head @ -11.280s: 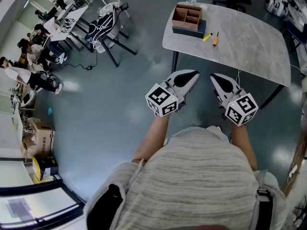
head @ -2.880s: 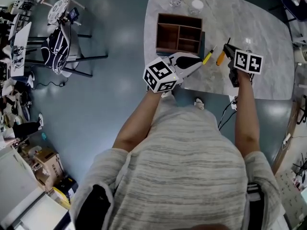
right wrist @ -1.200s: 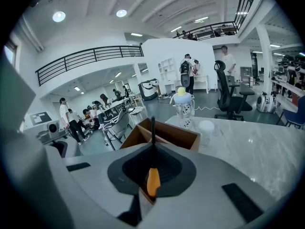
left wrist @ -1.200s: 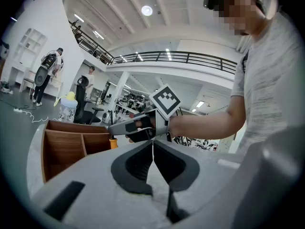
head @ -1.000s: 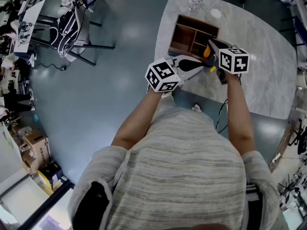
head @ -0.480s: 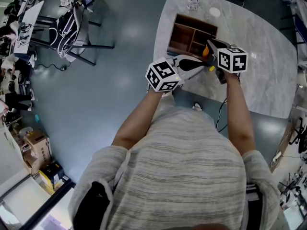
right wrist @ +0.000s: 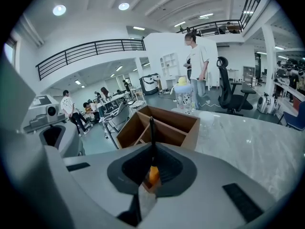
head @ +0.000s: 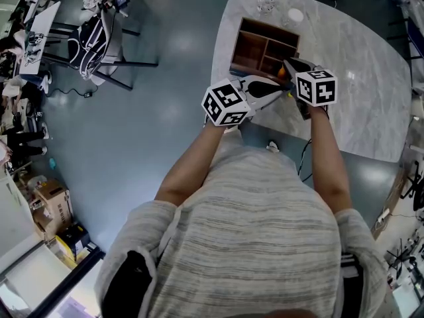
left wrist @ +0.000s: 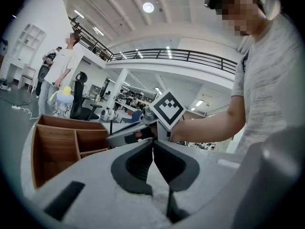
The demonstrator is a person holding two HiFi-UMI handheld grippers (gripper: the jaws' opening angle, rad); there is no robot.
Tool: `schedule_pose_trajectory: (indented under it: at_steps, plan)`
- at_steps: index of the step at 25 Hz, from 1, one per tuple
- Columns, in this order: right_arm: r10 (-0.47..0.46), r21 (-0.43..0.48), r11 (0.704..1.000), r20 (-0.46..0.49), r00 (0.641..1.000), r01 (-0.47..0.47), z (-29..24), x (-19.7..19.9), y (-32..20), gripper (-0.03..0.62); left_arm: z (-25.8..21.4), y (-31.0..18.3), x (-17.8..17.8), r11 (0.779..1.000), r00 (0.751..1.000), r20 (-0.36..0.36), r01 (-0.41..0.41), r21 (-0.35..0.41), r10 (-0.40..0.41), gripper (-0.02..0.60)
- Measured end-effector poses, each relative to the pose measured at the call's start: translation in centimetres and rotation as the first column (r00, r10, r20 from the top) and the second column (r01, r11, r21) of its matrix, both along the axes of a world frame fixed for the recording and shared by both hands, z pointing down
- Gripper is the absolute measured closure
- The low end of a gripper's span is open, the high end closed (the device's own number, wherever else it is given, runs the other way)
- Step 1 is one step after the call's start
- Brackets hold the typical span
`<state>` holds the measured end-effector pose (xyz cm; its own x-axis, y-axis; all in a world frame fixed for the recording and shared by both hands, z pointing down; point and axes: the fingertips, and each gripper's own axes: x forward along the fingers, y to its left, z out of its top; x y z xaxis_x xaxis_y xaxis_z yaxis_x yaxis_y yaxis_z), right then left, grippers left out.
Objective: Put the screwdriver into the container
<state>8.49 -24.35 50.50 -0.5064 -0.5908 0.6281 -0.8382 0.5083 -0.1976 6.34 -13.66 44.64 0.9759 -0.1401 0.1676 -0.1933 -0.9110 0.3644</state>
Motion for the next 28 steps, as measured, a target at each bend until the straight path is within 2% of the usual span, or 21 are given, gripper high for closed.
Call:
schedule_pose_trajectory:
  at_steps: [7, 12, 28]
  plan:
    - [-0.005, 0.007, 1.000, 0.003, 1.000, 0.005, -0.2, 0.1, 0.4, 0.576, -0.3, 0.5, 0.4, 1.000, 1.000, -0.002, -0.010, 0.005, 0.010, 0.563]
    - [0.020, -0.002, 1.000, 0.043, 0.999, -0.019, -0.3, 0.2, 0.3, 0.576, -0.5, 0.5, 0.2, 1.000, 1.000, -0.009, -0.013, 0.011, 0.014, 0.563]
    - [0.058, 0.086, 0.994, 0.105, 0.993, -0.067, -5.2, 1.9, 0.8, 0.574, -1.0, 1.3, 0.9, 0.999, 0.999, -0.011, -0.043, 0.026, 0.044, 0.563]
